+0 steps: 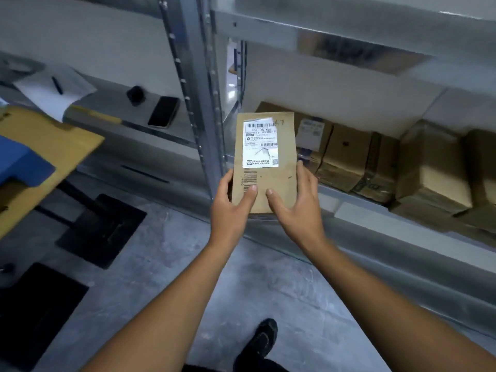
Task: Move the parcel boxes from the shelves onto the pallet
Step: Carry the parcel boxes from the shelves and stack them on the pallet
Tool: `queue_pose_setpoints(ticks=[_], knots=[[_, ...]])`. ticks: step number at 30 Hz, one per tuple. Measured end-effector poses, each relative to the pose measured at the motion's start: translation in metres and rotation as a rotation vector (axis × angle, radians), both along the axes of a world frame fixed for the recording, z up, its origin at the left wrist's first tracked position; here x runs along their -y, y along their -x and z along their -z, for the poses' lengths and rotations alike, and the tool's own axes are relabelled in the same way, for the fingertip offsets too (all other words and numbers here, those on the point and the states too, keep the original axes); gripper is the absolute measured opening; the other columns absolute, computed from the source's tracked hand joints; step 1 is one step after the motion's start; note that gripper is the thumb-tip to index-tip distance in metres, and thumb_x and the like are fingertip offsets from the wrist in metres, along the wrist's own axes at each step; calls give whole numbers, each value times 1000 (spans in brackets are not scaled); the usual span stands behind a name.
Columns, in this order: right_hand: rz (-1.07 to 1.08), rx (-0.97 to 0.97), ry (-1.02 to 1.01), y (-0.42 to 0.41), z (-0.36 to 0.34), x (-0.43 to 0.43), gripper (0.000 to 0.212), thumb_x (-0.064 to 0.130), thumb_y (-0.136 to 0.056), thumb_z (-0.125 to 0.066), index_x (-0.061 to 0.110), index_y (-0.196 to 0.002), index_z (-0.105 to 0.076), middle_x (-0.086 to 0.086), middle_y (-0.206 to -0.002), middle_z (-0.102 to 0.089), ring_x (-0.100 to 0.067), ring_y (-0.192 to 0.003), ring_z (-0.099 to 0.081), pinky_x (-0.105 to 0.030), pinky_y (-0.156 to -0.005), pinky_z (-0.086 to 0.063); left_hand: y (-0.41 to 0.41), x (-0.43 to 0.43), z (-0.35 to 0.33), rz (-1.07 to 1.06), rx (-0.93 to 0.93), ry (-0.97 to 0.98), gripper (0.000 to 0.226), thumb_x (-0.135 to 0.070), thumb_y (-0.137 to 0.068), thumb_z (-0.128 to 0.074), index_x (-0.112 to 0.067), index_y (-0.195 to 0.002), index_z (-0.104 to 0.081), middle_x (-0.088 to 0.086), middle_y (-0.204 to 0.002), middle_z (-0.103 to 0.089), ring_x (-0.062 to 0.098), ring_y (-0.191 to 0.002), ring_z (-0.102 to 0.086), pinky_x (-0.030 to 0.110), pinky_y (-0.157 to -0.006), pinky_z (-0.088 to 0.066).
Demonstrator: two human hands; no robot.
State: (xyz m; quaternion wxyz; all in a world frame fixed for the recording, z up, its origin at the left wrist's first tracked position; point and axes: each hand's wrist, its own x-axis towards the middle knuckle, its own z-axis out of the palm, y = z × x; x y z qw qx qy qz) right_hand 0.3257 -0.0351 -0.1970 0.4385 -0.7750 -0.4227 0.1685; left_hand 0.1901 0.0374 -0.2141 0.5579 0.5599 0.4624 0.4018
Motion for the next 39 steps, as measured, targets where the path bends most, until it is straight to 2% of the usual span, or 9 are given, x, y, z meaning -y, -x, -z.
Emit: queue_pose_setpoints(ticks=[6,10,18,23,28,31,35,37,39], knots=[[-164,-43,-6,110,-6,-35,86,42,-96,-72,29,-165,-24,5,-158,-47,-10,-139,-48,-40,-114,-46,119,-15,1,-120,-5,-36,52,-40,-92,-75,-38,-140,-56,-31,-119,-68,-8,-112,-64,8,-82,-51],[-270,-84,-7,202,-13,-62,83,39,-97,-72,26,-165,-25,4,-161,-46,-17,-144,-48,-50,-116,-45,215,-28,-2,-228,6,-25,54,-39,-92,-76,-39,-142,-55,-29,-121,-69,-8,-112,-64,18,-90,-53],[-527,-54,-21,388,-16,-119,86,39,-97,-72,24,-166,-23,4,-164,-43,-15,-147,-44,-46,-120,-41,406,-46,-4,-481,-17,-27,55,-39,-94,-74,-38,-145,-52,-23,-124,-68,-8,-112,-63,32,-101,-55],[-692,-88,-25,488,-12,-151,85,43,-96,-72,34,-165,-23,44,-140,-41,23,-124,-46,-4,-98,-39,507,-55,-7,-632,-30,-11,52,-37,-95,-74,-36,-143,-53,-21,-123,-70,-4,-111,-66,28,-95,-56],[-845,-171,11,574,-8,-189,85,44,-93,-73,36,-164,-26,39,-143,-47,10,-134,-49,-30,-113,-47,588,-67,-4,-797,-38,15,47,-39,-94,-73,-43,-136,-53,-34,-113,-68,-13,-103,-65,7,-77,-51],[-945,-181,22,624,0,-216,83,46,-92,-71,41,-161,-26,60,-124,-43,25,-122,-47,-8,-101,-43,633,-79,1,-892,-55,38,47,-40,-94,-73,-44,-136,-52,-40,-110,-65,-15,-101,-64,14,-79,-51],[-1048,-206,36,691,16,-261,85,47,-94,-72,33,-164,-25,58,-126,-34,33,-119,-40,5,-92,-36,694,-109,12,-980,-84,64,50,-42,-94,-73,-43,-138,-51,-33,-113,-68,-13,-103,-64,9,-78,-50],[-1094,-212,57,723,23,-286,88,45,-96,-72,28,-166,-23,49,-139,-37,27,-124,-42,-2,-102,-38,723,-128,18,-1017,-91,74,49,-41,-94,-74,-42,-138,-51,-38,-112,-66,-14,-104,-64,6,-76,-51],[-1133,-218,109,752,26,-310,91,46,-96,-72,28,-167,-18,25,-157,-42,6,-138,-45,-26,-116,-43,749,-148,21,-1049,-97,101,50,-43,-94,-73,-42,-139,-51,-40,-113,-65,-13,-105,-65,10,-79,-52]])
